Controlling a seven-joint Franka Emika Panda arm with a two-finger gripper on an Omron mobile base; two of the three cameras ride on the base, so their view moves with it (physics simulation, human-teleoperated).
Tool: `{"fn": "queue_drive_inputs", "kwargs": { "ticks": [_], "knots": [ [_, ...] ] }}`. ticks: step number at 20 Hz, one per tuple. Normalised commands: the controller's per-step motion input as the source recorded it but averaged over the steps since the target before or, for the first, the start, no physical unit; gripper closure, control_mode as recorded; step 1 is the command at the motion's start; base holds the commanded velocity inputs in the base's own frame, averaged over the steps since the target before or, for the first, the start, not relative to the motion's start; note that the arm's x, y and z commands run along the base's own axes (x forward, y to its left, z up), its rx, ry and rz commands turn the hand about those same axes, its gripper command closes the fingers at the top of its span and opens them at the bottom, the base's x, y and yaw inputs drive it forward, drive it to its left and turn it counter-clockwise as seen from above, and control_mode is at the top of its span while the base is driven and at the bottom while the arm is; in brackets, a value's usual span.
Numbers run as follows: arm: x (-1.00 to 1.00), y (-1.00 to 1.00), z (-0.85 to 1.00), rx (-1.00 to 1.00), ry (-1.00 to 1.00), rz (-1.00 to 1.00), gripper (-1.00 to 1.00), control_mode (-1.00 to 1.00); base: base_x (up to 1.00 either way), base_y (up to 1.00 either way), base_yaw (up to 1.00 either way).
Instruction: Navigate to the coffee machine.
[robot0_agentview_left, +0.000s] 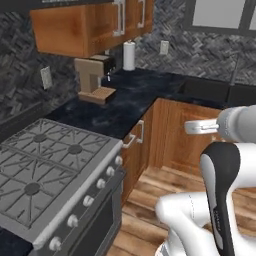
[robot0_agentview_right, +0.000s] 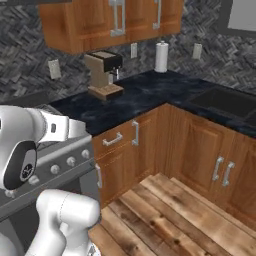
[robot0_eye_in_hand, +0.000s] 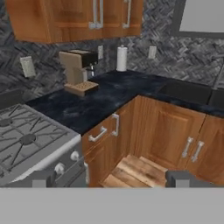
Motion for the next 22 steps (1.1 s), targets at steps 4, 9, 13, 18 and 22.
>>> {"fn": "queue_drive_inputs", "kwargs": {
  "ticks": [4,9,13,18,22],
  "knots": [
    [0.0,0.0,0.0,0.0,0.0,0.0,-1.0,1.0,0.71,-1.0,0.46],
    [0.0,0.0,0.0,0.0,0.0,0.0,-1.0,1.0,0.67,-0.99,0.57],
    [0.0,0.0,0.0,0.0,0.0,0.0,-1.0,1.0,0.57,-1.0,0.57],
    [0.0,0.0,0.0,0.0,0.0,0.0,-1.0,1.0,0.29,-1.0,0.48],
    [0.0,0.0,0.0,0.0,0.0,0.0,-1.0,1.0,0.9,-0.52,0.3]
  ]
}}
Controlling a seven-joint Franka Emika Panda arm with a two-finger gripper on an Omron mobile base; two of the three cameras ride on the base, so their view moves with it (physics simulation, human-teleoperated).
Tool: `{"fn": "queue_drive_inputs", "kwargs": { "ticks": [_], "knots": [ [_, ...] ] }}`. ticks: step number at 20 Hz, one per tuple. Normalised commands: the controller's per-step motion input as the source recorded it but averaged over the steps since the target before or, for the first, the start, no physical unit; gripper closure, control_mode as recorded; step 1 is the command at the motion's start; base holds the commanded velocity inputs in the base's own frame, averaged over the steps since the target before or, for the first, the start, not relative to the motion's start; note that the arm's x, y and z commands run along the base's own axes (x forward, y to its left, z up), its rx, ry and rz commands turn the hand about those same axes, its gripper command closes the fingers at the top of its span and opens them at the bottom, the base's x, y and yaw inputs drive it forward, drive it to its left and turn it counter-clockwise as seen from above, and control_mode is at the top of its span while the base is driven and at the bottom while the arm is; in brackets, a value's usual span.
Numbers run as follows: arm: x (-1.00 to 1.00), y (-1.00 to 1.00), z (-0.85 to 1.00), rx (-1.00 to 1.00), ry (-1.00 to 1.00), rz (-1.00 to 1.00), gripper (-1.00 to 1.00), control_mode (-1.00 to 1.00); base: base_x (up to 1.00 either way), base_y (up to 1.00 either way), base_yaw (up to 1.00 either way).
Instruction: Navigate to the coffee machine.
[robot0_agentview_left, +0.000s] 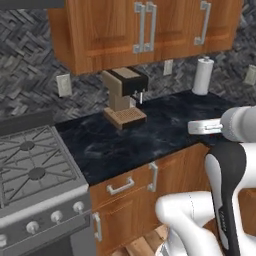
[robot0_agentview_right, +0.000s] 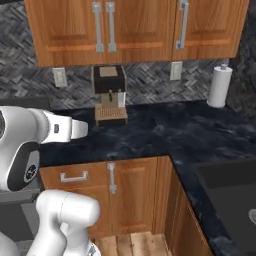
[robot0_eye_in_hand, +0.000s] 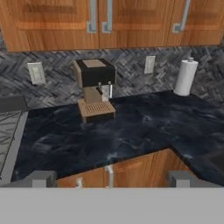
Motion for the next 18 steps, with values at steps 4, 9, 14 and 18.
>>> {"fn": "queue_drive_inputs", "kwargs": {
  "ticks": [4,9,14,18],
  "knots": [
    [0.0,0.0,0.0,0.0,0.0,0.0,-1.0,1.0,0.9,-0.45,0.38],
    [0.0,0.0,0.0,0.0,0.0,0.0,-1.0,1.0,0.74,-0.52,0.42],
    [0.0,0.0,0.0,0.0,0.0,0.0,-1.0,1.0,0.53,-0.44,0.26],
    [0.0,0.0,0.0,0.0,0.0,0.0,-1.0,1.0,1.0,0.02,0.11]
  ]
}}
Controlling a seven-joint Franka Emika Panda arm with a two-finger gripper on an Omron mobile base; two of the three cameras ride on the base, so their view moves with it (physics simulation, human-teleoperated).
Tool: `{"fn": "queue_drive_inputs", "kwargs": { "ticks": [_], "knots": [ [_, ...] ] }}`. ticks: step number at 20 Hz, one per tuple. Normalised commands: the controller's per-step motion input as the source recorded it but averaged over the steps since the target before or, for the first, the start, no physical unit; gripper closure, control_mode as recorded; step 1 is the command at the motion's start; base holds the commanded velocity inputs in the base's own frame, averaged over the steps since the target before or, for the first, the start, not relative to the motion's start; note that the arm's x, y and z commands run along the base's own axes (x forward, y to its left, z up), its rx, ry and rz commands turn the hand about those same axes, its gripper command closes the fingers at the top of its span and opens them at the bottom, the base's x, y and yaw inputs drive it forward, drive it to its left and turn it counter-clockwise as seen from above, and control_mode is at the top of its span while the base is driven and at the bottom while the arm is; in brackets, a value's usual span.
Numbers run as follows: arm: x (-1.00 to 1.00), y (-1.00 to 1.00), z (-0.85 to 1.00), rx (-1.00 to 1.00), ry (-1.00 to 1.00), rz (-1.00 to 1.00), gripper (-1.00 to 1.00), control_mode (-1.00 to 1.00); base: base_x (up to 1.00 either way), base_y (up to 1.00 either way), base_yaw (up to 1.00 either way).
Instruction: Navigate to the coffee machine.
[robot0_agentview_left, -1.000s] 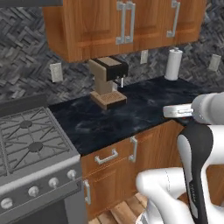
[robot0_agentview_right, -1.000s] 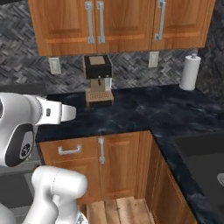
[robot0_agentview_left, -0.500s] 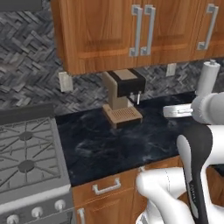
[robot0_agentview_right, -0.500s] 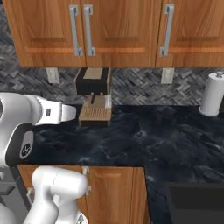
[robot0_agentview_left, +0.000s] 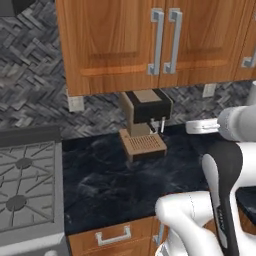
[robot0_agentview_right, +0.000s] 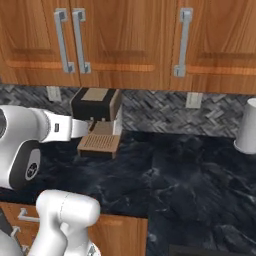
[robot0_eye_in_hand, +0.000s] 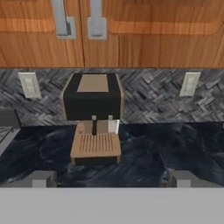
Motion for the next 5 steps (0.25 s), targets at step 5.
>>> {"fn": "queue_drive_inputs", "kwargs": {
  "ticks": [5],
  "knots": [
    [0.0,0.0,0.0,0.0,0.0,0.0,-1.0,1.0,1.0,0.05,0.1]
  ]
}}
